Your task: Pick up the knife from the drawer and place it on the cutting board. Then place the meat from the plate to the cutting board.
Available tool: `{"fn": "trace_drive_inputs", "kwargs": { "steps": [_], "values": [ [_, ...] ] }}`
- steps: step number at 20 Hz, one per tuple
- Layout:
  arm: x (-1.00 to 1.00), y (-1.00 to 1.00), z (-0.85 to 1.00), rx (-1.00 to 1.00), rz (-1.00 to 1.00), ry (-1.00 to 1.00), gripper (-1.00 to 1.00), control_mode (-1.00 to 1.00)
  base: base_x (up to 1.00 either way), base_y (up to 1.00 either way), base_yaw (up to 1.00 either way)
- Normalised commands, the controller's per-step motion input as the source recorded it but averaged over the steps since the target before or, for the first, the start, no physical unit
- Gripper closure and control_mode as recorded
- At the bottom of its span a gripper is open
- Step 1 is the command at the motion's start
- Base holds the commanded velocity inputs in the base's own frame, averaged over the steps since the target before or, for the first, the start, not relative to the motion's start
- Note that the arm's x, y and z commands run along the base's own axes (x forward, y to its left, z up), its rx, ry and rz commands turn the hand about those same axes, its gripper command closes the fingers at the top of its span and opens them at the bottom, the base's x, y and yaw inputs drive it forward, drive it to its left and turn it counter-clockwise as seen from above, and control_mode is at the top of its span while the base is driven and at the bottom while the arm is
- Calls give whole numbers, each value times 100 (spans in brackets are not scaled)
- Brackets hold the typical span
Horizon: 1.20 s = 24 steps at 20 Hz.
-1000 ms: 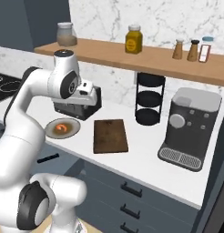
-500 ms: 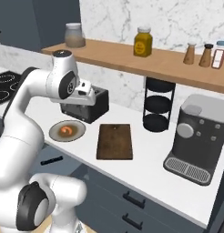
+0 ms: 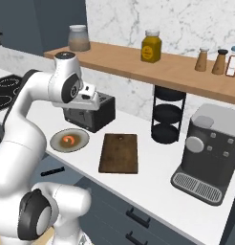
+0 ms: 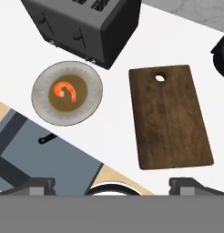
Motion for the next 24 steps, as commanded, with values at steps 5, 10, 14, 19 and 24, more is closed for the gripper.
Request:
{"fn": "trace_drive_inputs", "kwargs": {
  "steps": [5,10,14,19,24],
  "values": [
    [0,0,0,0,0,0,-100,100,0,0,0],
    [0,0,0,0,0,0,-100,-100,0,0,0],
    [-41,33,-49,1,-3,0,-100,-100,0,0,0],
    [-73,100,-96,1,-12,0,-100,-100,0,0,0],
    [-31,100,-96,0,-15,6,-100,-100,0,0,0]
  ]
}}
